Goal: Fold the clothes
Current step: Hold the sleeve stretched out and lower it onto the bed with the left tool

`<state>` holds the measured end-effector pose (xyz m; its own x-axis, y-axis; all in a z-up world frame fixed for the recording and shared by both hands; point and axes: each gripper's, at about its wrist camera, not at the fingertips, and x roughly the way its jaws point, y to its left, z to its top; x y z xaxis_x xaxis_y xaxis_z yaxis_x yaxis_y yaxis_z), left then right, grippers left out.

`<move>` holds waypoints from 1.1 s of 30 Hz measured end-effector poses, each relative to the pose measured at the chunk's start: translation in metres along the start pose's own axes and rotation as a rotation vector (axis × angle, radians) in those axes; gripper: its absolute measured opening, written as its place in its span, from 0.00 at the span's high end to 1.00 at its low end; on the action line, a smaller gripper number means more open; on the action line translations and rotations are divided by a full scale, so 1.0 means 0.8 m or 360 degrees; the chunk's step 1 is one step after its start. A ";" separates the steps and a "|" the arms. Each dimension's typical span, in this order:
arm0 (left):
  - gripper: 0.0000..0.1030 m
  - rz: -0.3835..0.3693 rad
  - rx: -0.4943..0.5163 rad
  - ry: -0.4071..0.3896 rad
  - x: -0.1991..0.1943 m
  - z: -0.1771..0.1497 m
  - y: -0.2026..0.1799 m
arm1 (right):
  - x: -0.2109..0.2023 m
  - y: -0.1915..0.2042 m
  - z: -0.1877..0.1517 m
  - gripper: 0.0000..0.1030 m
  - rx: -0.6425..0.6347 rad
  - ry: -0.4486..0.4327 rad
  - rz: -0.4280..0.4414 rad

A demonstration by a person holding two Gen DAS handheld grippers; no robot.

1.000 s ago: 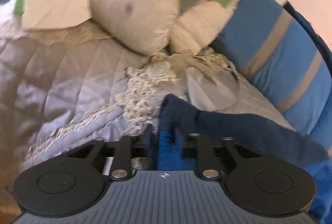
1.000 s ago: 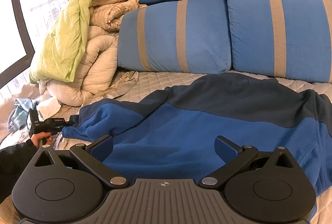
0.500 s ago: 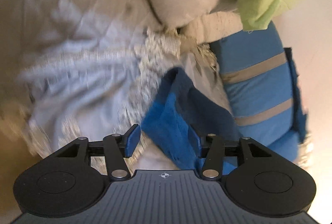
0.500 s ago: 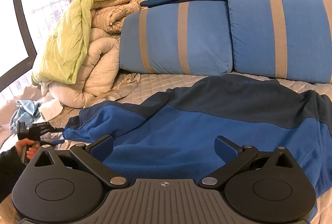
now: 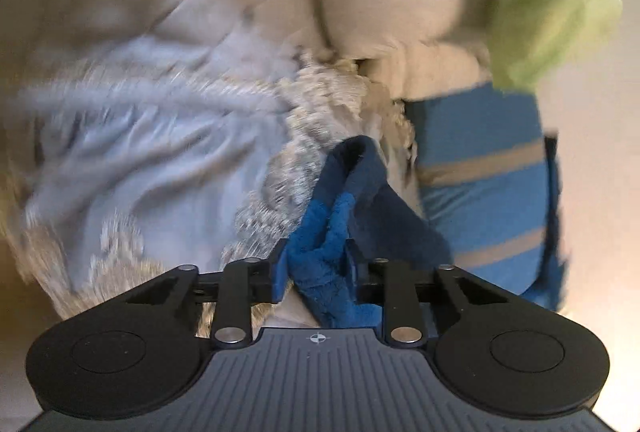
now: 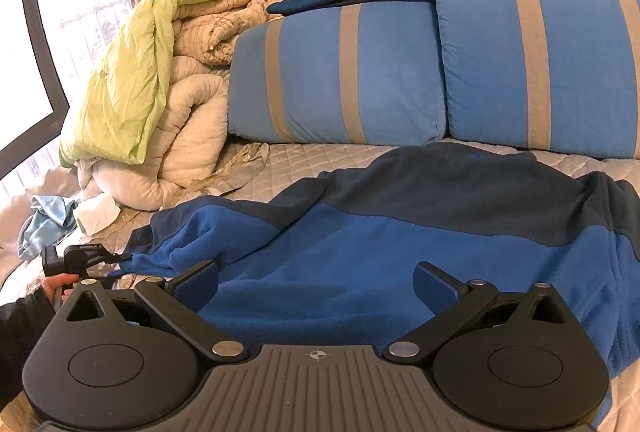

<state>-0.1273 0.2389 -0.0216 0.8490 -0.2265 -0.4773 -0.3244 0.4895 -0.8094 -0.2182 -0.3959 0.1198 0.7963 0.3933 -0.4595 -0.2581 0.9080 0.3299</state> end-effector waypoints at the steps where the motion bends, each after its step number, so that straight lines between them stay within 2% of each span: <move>1: 0.76 0.0049 0.0127 -0.0013 -0.004 0.003 -0.016 | 0.000 0.000 0.000 0.00 0.0001 0.0000 0.0000; 7: 0.78 0.0313 0.0755 -0.0216 -0.039 0.032 -0.110 | 0.000 -0.001 0.000 0.00 0.0008 0.0003 0.0000; 9: 0.79 0.0412 0.0926 -0.0339 -0.056 0.046 -0.126 | 0.000 -0.001 -0.001 0.00 0.0009 0.0002 -0.0001; 10: 0.80 0.0501 0.1004 -0.0421 -0.064 0.054 -0.129 | -0.001 -0.002 -0.001 0.00 0.0010 0.0000 0.0000; 13: 0.80 0.0775 0.1139 -0.0634 -0.084 0.074 -0.124 | -0.002 -0.002 -0.001 0.00 0.0015 -0.0004 0.0003; 14: 0.81 0.0814 0.1128 -0.0653 -0.091 0.081 -0.118 | -0.001 -0.003 -0.001 0.00 0.0014 -0.0004 0.0003; 17: 0.81 0.0838 0.1105 -0.0594 -0.099 0.090 -0.101 | -0.001 -0.004 -0.001 0.00 0.0010 -0.0003 0.0005; 20: 0.80 0.0906 0.1198 -0.0570 -0.092 0.082 -0.093 | -0.001 -0.004 0.000 0.00 0.0005 -0.0002 0.0005; 24: 0.81 0.0965 0.1124 -0.0531 -0.072 0.086 -0.078 | 0.000 -0.007 0.001 0.00 0.0015 0.0007 0.0010; 27: 0.81 0.0984 0.1127 -0.0548 -0.066 0.087 -0.091 | 0.000 -0.009 0.001 0.00 0.0032 0.0012 0.0017; 28: 0.81 0.0972 0.1140 -0.0562 -0.068 0.090 -0.101 | 0.000 -0.009 0.001 0.00 0.0031 0.0014 0.0016; 33: 0.81 0.0684 0.1265 -0.0725 -0.108 0.106 -0.184 | 0.002 -0.008 0.000 0.00 0.0021 0.0024 0.0009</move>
<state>-0.1176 0.2581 0.1677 0.8580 0.3622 -0.3643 -0.4091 0.9106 -0.0580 -0.2152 -0.4013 0.1171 0.7864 0.4005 -0.4703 -0.2551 0.9039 0.3433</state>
